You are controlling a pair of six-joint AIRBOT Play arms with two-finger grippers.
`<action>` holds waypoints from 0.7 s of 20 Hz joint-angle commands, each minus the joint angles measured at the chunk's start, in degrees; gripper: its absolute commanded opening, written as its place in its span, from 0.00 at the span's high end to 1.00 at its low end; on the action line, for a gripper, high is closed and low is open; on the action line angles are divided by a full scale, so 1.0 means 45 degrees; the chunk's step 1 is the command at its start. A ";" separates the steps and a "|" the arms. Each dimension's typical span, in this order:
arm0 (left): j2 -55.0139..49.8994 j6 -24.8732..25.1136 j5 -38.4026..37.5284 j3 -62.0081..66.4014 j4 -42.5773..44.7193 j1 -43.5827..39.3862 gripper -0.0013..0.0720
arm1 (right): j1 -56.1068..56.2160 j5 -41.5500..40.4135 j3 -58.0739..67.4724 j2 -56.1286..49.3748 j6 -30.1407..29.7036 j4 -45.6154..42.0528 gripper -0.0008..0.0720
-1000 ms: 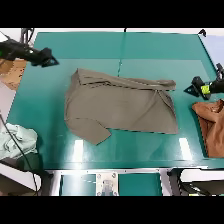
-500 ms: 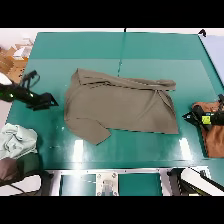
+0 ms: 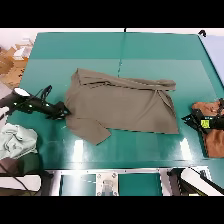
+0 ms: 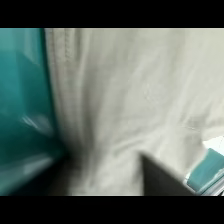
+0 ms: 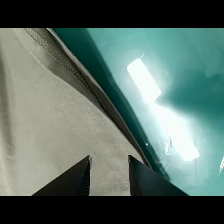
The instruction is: Fold the shirts.
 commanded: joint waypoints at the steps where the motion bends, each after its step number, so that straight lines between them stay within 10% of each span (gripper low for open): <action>1: -0.0243 0.0491 -0.0238 0.0277 0.0097 -0.0029 0.68 | -0.0010 0.0024 -0.0024 0.0024 0.0049 -0.0019 0.57; 2: -0.0243 0.0651 -0.0510 0.0442 0.0102 0.0092 0.70 | -0.0015 0.0068 -0.0024 0.0024 0.0408 -0.0165 0.47; 3: -0.0243 0.0690 -0.0714 0.0588 0.0087 0.0243 0.95 | -0.0015 0.0214 -0.0024 0.0024 0.0797 -0.0457 0.41; 14: -0.0243 0.1098 -0.0797 0.0636 0.0005 0.0398 0.95 | 0.0185 0.1282 -0.0835 -0.2705 -0.0214 -0.0704 0.37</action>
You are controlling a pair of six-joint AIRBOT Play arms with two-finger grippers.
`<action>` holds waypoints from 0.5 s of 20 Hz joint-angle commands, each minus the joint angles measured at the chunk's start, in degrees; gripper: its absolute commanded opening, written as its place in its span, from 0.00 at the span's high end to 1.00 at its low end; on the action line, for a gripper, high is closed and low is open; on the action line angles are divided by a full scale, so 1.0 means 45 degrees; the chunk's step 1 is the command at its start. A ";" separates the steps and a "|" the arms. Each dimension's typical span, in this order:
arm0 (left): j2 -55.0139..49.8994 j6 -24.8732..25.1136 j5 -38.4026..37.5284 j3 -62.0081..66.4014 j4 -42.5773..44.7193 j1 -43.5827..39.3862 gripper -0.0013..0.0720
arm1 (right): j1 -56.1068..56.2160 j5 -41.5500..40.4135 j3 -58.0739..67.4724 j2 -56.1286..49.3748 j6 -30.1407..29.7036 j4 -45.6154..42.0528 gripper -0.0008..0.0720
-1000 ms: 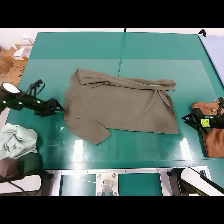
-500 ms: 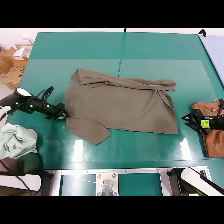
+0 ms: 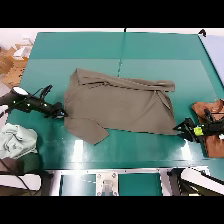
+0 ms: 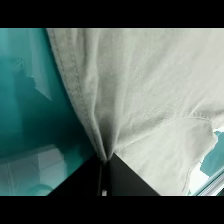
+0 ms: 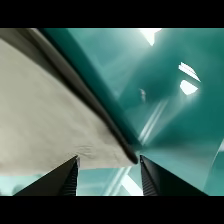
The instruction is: Fold the shirts.
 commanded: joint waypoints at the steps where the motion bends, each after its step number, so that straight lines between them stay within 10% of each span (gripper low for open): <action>1: -0.0010 0.0058 -0.0010 0.0015 -0.0034 0.0019 0.95 | 0.0102 -0.0583 -0.0291 -0.1005 -0.0685 0.0491 0.38; 6: -0.0010 0.0049 -0.0131 0.0015 -0.0078 0.0019 0.95 | 0.0194 -0.1297 -0.0277 -0.1413 -0.1588 0.1671 0.54; 8: -0.0010 0.0053 -0.0301 0.0102 -0.0160 0.0019 0.95 | 0.0194 -0.1277 -0.0272 -0.1413 -0.2006 0.2001 0.86; 10: 0.0155 0.0068 -0.0777 0.0461 -0.0758 0.0019 0.95 | 0.0233 -0.1098 -0.0204 -0.1404 -0.2550 0.3181 0.97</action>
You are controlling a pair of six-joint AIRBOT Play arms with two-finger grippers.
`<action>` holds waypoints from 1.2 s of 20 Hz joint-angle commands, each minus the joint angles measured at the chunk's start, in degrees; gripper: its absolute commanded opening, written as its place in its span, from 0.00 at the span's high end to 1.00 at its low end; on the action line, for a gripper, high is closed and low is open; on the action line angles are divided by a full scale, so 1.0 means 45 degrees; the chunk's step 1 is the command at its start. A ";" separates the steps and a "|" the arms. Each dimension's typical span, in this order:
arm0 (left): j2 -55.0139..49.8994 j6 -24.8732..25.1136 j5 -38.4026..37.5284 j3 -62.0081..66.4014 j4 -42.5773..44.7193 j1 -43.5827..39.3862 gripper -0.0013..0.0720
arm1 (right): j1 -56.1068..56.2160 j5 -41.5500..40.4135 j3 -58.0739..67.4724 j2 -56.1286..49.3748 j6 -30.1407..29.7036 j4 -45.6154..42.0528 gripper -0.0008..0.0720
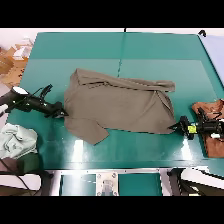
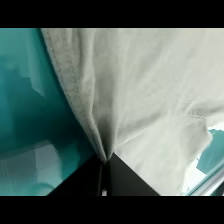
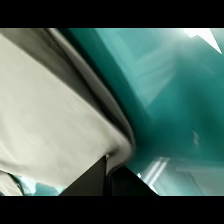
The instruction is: Fold the shirts.
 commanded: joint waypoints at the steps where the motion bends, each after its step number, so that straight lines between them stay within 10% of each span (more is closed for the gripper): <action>1: 0.0364 0.0044 -0.0748 0.0563 -0.1025 0.0005 0.95 | 0.0151 0.0447 0.0272 0.0029 -0.1302 0.2176 0.97; 6: 0.4206 -0.0121 -0.1481 0.3939 -0.2458 0.0005 0.95 | 0.0763 0.3181 0.3963 0.2667 -0.1817 0.6586 0.97; 10: 0.7723 -0.0107 -0.0238 0.8976 -0.2492 0.0005 0.95 | 0.0180 0.1729 0.8592 0.6227 -0.1821 0.9311 0.97; 16: 0.9491 -0.1467 0.1287 1.5081 -0.1030 0.0005 0.95 | -0.1137 -0.2968 1.2201 0.9889 -0.1073 0.8529 0.97; 24: 0.9500 -0.2871 0.0466 1.1074 0.0845 0.0005 0.95 | -0.0865 -0.1773 1.0098 0.9248 -0.0053 0.6475 0.97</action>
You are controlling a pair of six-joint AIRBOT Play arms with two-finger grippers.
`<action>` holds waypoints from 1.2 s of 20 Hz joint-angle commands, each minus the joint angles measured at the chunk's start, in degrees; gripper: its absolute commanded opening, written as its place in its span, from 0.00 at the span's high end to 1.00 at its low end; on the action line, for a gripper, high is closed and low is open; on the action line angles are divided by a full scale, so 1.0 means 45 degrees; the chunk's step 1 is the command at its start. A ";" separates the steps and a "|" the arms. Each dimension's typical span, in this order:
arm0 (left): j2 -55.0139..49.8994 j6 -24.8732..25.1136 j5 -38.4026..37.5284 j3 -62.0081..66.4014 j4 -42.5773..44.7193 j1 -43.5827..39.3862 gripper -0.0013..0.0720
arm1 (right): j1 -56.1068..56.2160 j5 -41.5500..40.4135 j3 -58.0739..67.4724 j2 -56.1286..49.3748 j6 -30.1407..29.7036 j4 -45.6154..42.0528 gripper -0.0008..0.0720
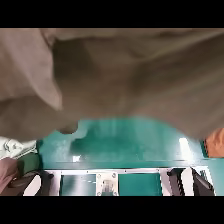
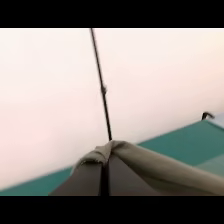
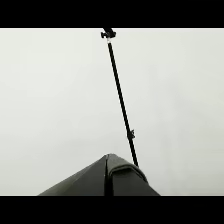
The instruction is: Fold the shirts.
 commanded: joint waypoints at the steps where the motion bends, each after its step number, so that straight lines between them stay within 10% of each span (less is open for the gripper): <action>1: -0.0199 -0.0515 -0.0325 -0.2735 0.0092 -0.0005 0.95 | 0.0597 0.0675 -0.1923 -0.0539 0.0112 -0.0505 0.97; 7: -0.3351 0.1370 0.3293 -0.9802 -0.1326 -0.1700 0.95 | 0.4070 -0.1579 -0.6975 -0.3798 -0.1914 -0.1282 0.97; 11: -0.7674 0.1477 0.6130 -0.9423 -0.2084 -0.2463 0.95 | 0.4818 -0.2929 -0.6256 -0.8680 -0.2220 -0.1462 0.97; 19: -1.1443 0.0937 0.6397 -0.5202 -0.2040 -0.2463 0.95 | 0.4823 -0.1574 -0.0282 -1.4829 -0.1481 -0.1613 0.97; 24: -1.1613 -0.0223 0.4546 -0.5197 0.1243 -0.2395 0.95 | 0.4818 0.0248 -0.0359 -1.4800 -0.0306 -0.5309 0.97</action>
